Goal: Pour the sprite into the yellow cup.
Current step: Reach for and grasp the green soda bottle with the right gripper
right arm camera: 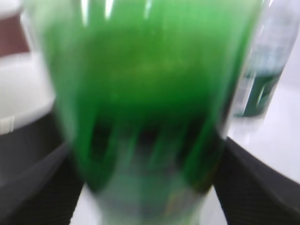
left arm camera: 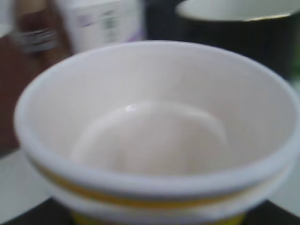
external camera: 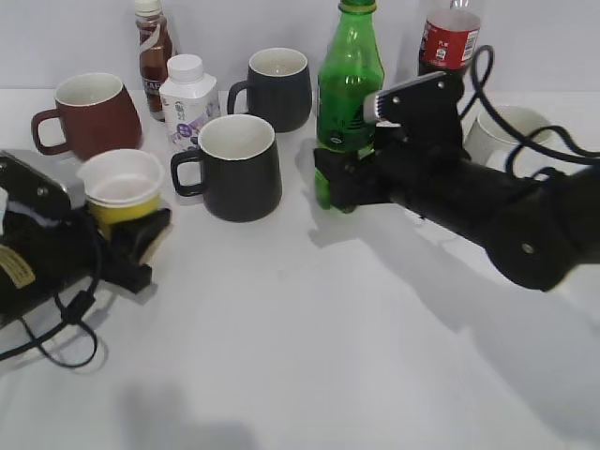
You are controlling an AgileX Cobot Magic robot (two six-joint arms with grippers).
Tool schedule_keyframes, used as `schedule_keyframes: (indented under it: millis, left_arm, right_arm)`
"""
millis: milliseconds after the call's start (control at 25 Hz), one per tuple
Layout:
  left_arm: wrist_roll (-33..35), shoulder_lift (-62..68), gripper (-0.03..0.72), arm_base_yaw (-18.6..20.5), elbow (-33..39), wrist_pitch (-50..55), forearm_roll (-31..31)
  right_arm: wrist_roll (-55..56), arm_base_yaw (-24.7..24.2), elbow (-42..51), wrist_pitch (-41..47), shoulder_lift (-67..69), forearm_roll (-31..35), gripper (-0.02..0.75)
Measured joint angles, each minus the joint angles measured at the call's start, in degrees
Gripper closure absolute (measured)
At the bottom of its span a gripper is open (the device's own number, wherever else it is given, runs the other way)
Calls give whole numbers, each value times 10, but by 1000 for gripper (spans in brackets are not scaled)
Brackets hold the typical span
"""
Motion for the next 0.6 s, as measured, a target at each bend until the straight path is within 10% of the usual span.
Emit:
schedule_keyframes:
  millis: [600]
  left_arm:
    - [-74,-32,291,-1,10,-1,234]
  right_arm:
    - [0,-1,-91,-1,65,10,142]
